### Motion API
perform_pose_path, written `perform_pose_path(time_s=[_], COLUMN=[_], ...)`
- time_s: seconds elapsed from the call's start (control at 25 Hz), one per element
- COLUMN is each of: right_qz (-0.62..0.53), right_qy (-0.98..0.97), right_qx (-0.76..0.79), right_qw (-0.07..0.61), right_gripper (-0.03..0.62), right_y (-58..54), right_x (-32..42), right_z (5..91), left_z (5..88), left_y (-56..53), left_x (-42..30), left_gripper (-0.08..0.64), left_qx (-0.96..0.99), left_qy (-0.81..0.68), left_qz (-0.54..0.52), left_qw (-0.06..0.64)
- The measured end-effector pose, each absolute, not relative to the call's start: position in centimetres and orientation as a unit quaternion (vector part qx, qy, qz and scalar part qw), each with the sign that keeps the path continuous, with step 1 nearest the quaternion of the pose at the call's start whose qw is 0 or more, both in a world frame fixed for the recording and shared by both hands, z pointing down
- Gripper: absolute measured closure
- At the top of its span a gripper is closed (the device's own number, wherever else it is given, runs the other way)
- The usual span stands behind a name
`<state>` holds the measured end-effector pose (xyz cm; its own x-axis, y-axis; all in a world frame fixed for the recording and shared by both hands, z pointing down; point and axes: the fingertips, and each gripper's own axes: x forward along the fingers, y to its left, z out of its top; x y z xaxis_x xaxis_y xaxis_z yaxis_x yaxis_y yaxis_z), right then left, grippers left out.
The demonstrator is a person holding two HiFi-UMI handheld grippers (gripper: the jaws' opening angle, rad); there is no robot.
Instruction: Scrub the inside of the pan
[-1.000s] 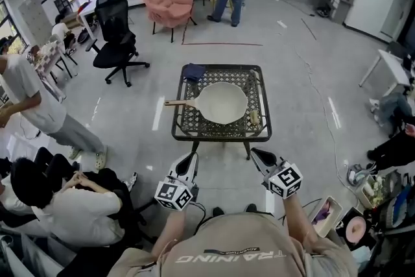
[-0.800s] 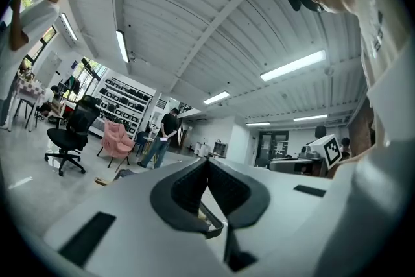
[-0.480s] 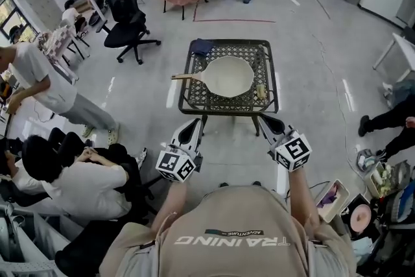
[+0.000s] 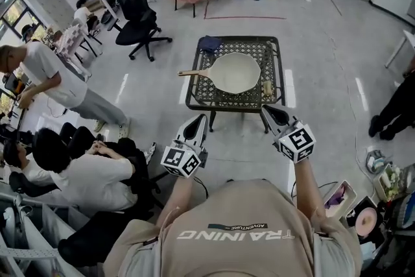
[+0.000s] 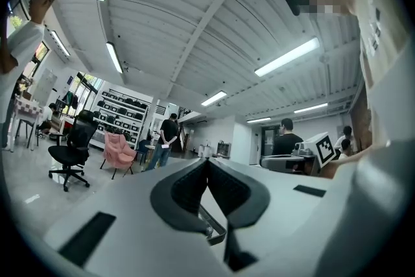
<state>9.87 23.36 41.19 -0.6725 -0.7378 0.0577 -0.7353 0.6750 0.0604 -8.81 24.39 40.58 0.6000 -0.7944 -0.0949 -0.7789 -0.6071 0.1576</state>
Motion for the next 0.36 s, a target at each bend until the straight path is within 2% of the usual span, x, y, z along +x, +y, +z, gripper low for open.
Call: perform_pose_path(time_s=[0.36], right_qz=[-0.018], right_qy=[-0.929], right_qx=[0.368], right_qw=[0.046], right_gripper=[0.574], right_y=[23.0], right_x=[7.8], right_z=[42.5], left_z=[42.1], left_y=[25.0], left_x=[-9.7], left_gripper=[0.541], left_qx=[0.887], left_qy=[-0.453], left_qz=[-0.066], left_qw=[0.057])
